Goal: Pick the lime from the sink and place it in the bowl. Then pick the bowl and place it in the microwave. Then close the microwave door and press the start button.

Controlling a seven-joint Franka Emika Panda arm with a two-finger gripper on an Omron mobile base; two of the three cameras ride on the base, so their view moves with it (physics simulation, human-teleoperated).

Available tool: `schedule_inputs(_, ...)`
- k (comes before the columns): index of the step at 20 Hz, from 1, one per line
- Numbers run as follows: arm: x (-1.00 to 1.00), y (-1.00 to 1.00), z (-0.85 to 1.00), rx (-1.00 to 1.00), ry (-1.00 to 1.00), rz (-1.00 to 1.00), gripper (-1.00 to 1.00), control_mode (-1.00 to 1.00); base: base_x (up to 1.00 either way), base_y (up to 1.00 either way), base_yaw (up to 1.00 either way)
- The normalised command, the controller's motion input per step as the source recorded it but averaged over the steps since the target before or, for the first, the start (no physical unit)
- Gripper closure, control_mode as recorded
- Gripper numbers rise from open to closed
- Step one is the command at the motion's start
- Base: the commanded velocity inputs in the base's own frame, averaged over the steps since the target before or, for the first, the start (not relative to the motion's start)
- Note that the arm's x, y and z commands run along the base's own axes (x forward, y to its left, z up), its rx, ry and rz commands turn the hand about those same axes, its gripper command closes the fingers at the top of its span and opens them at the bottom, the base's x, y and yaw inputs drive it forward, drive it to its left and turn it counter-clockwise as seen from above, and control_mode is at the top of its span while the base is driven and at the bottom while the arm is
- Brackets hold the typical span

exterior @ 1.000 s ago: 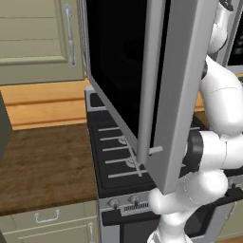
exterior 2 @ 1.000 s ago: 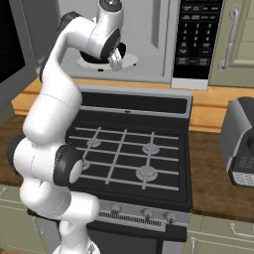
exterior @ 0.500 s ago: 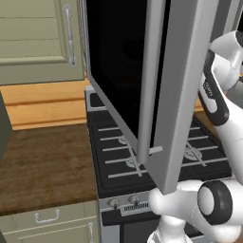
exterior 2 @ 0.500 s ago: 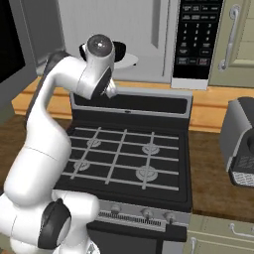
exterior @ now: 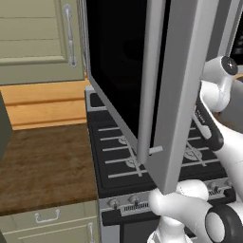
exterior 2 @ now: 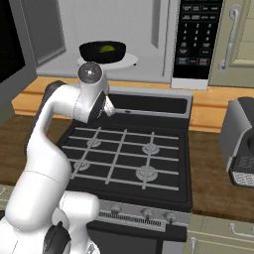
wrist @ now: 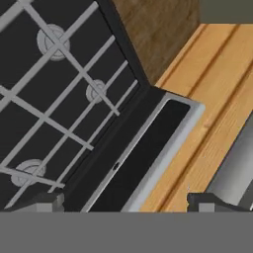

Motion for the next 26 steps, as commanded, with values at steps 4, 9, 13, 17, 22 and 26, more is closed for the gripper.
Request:
schedule_inputs(4, 0.18, 0.0, -0.63, -0.28, 0.07, -0.06, -1.0, -1.0, 0.0, 0.0, 0.0)
schedule_inputs(9, 0.04, -0.06, -0.64, -0.31, 0.01, -0.12, -1.0, -1.0, 0.0, 0.0, 0.0)
schedule_inputs(13, 0.06, -0.28, -0.59, -0.31, 0.0, -0.09, -1.0, -1.0, 0.0, 0.0, 0.0)
schedule_inputs(17, 0.0, -0.19, -0.5, -0.33, -0.01, -0.13, -1.0, -1.0, 0.0, 0.0, 0.0)
schedule_inputs(22, 0.0, -0.01, -0.38, -0.34, 0.0, -0.18, -1.0, -1.0, 0.0, 0.0, 0.0)
schedule_inputs(26, -0.02, 0.03, -0.24, -0.38, -0.04, -0.18, -1.0, -1.0, 0.0, 0.0, 0.0)
